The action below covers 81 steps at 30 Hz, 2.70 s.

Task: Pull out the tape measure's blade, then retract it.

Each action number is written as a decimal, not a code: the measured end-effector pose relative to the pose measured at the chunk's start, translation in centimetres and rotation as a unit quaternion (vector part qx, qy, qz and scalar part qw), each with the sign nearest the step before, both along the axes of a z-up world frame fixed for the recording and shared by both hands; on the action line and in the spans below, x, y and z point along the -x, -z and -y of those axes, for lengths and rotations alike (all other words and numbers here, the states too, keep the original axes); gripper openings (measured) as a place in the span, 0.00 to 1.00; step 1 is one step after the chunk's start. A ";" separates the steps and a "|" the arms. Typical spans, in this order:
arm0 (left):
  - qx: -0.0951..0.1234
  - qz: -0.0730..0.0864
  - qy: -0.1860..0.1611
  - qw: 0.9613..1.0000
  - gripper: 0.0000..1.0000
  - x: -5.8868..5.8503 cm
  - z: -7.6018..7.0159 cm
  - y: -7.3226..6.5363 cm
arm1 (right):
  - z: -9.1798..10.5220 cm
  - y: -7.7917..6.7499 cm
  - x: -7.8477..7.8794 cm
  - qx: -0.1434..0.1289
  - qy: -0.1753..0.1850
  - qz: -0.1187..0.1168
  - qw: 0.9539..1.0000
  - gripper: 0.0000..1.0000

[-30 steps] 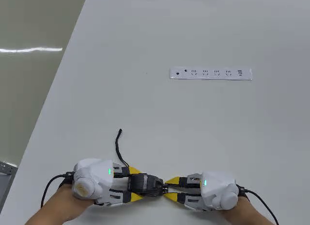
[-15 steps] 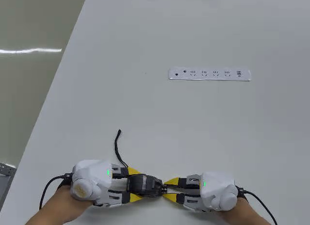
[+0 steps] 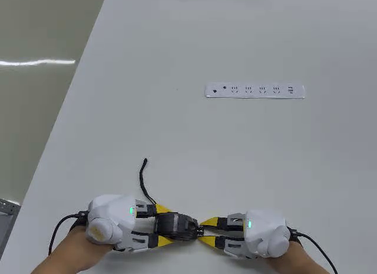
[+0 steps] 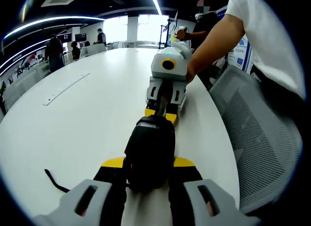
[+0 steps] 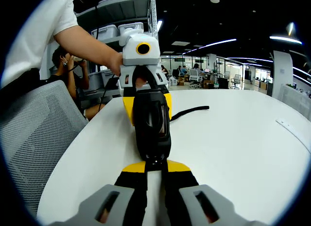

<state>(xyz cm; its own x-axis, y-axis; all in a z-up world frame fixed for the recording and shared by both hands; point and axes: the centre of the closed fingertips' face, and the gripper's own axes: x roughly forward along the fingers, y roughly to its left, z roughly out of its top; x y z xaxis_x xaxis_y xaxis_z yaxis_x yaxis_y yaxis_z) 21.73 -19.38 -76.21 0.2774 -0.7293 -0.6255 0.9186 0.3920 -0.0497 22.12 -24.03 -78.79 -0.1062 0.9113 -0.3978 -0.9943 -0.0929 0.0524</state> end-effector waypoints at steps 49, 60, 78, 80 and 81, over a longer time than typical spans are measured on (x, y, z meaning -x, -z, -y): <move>-0.002 0.000 0.000 1.000 0.29 0.0 0.0 0.1 | 3.2 0.0 -0.5 0.008 0.014 -0.016 1.000 0.10; -0.002 -0.001 -0.001 1.000 0.29 -0.1 0.1 0.1 | 4.9 -0.1 -0.7 0.009 0.026 -0.016 0.999 0.10; -0.004 -0.003 -0.001 1.000 0.29 -0.1 0.1 0.1 | 7.4 -0.1 -0.9 0.012 0.041 -0.013 0.999 0.10; -0.004 -0.004 -0.002 1.000 0.29 -0.1 0.1 0.1 | 7.5 -0.1 -1.0 0.012 0.042 -0.014 0.999 0.10; -0.004 -0.004 -0.002 1.000 0.29 -0.1 0.1 0.1 | 7.7 -0.1 -1.0 0.012 0.042 -0.013 0.999 0.10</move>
